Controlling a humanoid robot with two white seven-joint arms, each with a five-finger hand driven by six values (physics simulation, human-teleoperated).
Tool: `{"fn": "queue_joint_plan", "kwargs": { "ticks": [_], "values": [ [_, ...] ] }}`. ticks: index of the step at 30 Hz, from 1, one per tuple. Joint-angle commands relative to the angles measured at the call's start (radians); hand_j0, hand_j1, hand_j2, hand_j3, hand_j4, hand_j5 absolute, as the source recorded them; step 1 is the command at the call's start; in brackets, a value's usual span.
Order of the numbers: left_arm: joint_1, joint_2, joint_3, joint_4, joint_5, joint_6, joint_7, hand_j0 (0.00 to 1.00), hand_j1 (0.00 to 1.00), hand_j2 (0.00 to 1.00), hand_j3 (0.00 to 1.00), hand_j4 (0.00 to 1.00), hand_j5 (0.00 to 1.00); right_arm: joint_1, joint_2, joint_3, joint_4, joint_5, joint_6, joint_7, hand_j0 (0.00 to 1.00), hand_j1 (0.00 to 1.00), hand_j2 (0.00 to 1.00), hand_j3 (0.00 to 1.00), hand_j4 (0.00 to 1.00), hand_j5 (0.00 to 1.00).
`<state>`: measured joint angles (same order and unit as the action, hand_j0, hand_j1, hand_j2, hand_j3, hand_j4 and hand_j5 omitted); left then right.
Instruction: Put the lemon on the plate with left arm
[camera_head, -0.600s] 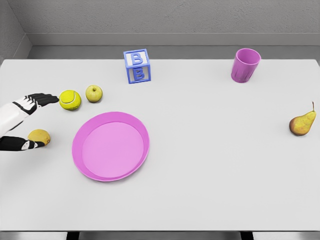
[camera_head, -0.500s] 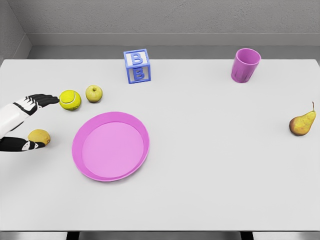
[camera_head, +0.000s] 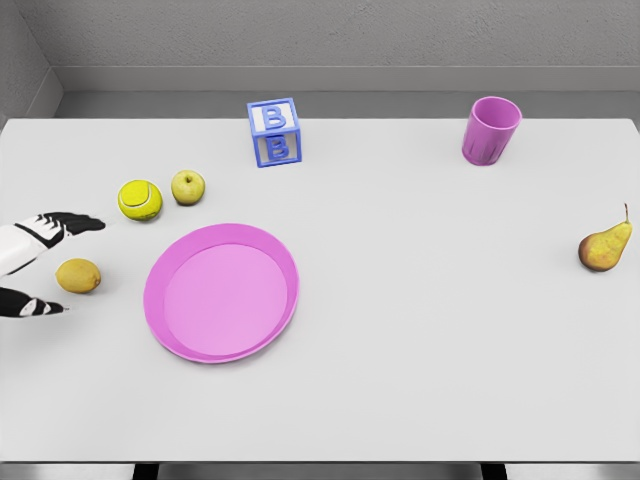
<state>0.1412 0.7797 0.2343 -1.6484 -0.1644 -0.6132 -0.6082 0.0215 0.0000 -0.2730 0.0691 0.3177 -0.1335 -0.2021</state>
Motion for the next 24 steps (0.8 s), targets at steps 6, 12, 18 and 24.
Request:
{"fn": "queue_joint_plan", "kwargs": {
  "ticks": [6, 12, 18, 24],
  "values": [
    [-0.040, 0.053, -0.059, 0.048, -0.047, 0.002, -0.003, 1.00, 1.00, 1.00, 1.00, 1.00, 1.00, 0.000, 0.000, 0.000, 0.000, -0.002, 0.000, 0.001, 1.00, 1.00, 1.00, 1.00, 1.00, 1.00],
    [-0.092, 0.044, -0.145, 0.070, -0.093, 0.002, -0.003, 1.00, 1.00, 1.00, 1.00, 1.00, 1.00, -0.002, 0.000, 0.000, 0.000, 0.000, 0.000, 0.000, 1.00, 1.00, 1.00, 1.00, 1.00, 1.00],
    [-0.094, 0.050, -0.150, 0.128, -0.098, 0.002, -0.003, 1.00, 1.00, 1.00, 1.00, 1.00, 1.00, 0.000, 0.000, 0.000, 0.000, 0.000, 0.000, 0.000, 1.00, 1.00, 1.00, 1.00, 1.00, 1.00],
    [-0.117, 0.026, -0.153, 0.130, -0.138, 0.002, -0.003, 1.00, 1.00, 1.00, 1.00, 1.00, 1.00, -0.002, 0.000, 0.000, 0.000, 0.000, 0.000, 0.001, 1.00, 1.00, 1.00, 1.00, 1.00, 1.00]
  ]
}}
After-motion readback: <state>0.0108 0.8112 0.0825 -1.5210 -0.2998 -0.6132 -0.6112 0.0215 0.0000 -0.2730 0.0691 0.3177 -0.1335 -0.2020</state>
